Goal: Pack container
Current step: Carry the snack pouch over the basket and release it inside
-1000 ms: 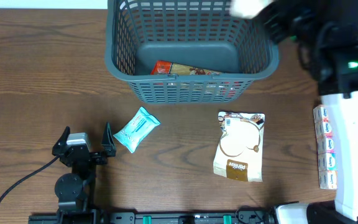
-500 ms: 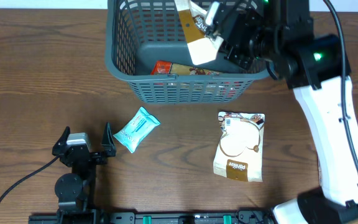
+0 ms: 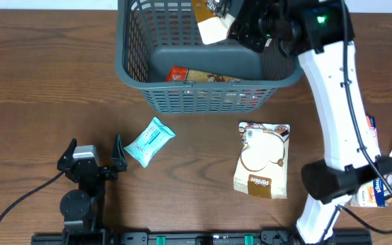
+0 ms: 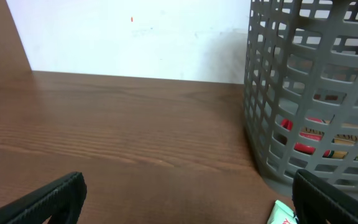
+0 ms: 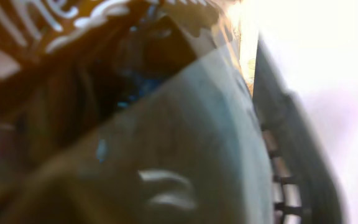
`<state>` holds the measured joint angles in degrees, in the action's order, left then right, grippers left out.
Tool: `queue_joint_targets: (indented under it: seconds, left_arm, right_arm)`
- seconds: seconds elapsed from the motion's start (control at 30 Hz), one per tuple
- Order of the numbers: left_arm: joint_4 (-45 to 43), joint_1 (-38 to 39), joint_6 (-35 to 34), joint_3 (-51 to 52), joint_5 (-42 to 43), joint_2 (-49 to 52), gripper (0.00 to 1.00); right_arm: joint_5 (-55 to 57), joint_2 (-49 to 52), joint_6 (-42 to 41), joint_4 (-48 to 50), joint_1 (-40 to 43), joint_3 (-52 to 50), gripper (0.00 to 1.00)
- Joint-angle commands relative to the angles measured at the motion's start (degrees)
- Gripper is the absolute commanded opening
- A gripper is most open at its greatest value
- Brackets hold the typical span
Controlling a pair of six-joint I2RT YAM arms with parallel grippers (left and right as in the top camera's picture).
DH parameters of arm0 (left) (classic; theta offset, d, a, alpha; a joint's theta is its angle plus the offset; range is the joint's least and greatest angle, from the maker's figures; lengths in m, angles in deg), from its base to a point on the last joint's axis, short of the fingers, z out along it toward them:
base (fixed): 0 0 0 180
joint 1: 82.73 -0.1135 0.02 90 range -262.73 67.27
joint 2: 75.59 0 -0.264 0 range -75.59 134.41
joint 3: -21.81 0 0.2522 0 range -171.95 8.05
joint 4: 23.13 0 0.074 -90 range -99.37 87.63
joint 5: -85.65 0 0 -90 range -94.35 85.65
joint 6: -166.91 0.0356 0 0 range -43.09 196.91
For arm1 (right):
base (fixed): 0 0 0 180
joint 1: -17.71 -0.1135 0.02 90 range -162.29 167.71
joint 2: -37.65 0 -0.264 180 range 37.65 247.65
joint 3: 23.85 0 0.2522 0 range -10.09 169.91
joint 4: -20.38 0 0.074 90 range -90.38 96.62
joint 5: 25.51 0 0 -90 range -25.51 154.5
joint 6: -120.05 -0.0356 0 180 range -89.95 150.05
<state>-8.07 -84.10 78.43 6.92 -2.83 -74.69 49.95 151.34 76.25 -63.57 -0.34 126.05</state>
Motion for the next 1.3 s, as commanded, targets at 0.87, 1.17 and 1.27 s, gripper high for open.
queue_joint_targets:
  seconds: [0.87,1.17,1.27]
  left_arm:
    - [1.5,0.1,-0.3,0.9,-0.4,-0.3,0.99]
    - [1.7,0.1,-0.3,0.9,-0.4,-0.3,0.99]
    - [1.7,0.1,-0.3,0.9,-0.4,-0.3,0.99]
  right_arm:
    - [0.5,17.7,2.5,-9.9,2.3,0.9,0.22]
    - [1.0,17.7,2.1,-9.8,2.2,1.0,0.35]
    - [1.0,17.5,1.4,-9.1,2.2,1.1,0.35]
